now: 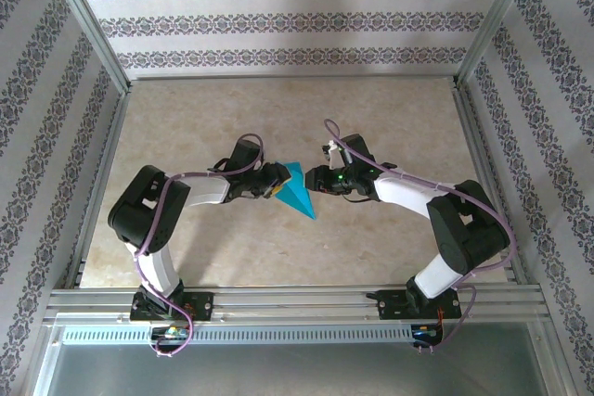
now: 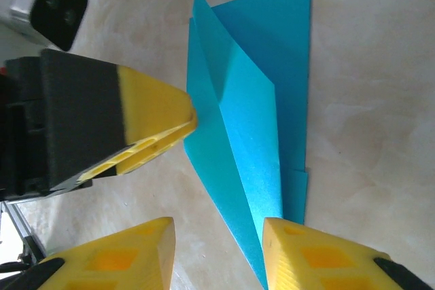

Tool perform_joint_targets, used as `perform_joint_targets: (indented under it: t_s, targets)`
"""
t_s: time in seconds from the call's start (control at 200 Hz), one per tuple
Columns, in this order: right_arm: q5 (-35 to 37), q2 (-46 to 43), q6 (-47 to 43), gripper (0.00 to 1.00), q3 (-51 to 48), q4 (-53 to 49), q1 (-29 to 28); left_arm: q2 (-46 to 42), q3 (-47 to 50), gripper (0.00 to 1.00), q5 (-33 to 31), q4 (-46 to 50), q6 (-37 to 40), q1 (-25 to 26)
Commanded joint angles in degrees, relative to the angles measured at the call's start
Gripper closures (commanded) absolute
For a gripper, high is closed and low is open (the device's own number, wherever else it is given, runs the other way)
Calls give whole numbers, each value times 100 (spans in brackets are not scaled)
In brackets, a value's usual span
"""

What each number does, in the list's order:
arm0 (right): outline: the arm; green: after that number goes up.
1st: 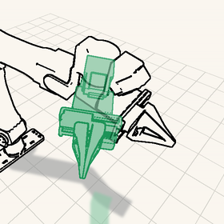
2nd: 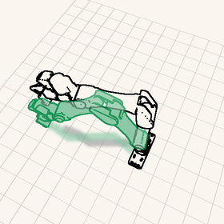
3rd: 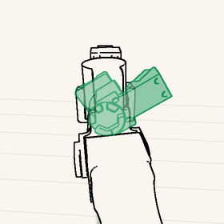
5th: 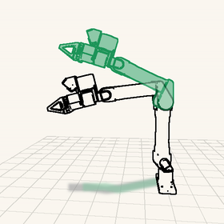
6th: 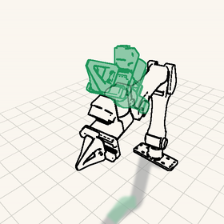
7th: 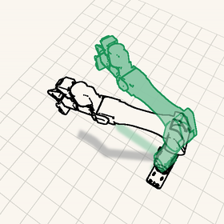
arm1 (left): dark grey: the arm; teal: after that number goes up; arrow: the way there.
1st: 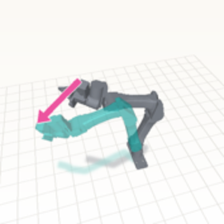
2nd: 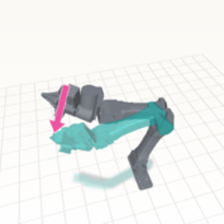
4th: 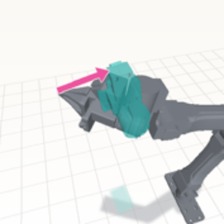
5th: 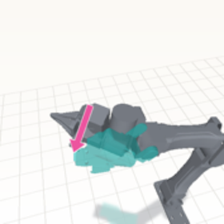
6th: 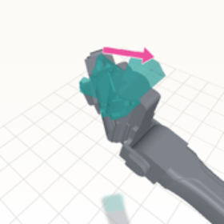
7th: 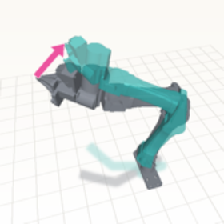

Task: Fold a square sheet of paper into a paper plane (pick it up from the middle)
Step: Fourth fold the wing at the center of the table, then turn over the paper at the center of the table.

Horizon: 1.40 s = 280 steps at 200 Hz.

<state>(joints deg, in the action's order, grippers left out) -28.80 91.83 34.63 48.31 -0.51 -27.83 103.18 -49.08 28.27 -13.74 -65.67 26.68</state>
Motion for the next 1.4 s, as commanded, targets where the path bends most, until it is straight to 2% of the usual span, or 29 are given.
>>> perform_joint_targets:
  t_s: [0.0, 0.34, 0.799, 1.089, 1.394]
  targets:
    - [41, 80, 44, 61, -59, 113, 50, 139, -145, 58, 65, -326, -336, 48]
    - [67, 107, 44, 60, -83, 87, 59, 384, -383, 59, 262, -386, -360, 41]
    - [243, 7, 26, 57, -107, -10, 129, 393, -443, 59, 97, 273, -283, 30]
    - [-126, 482, -70, 63, 224, -148, -16, 395, -508, 59, -29, 643, -271, 23]
    - [-407, 987, -97, 71, 442, -216, -139, 575, -610, 62, 199, 356, -302, 22]
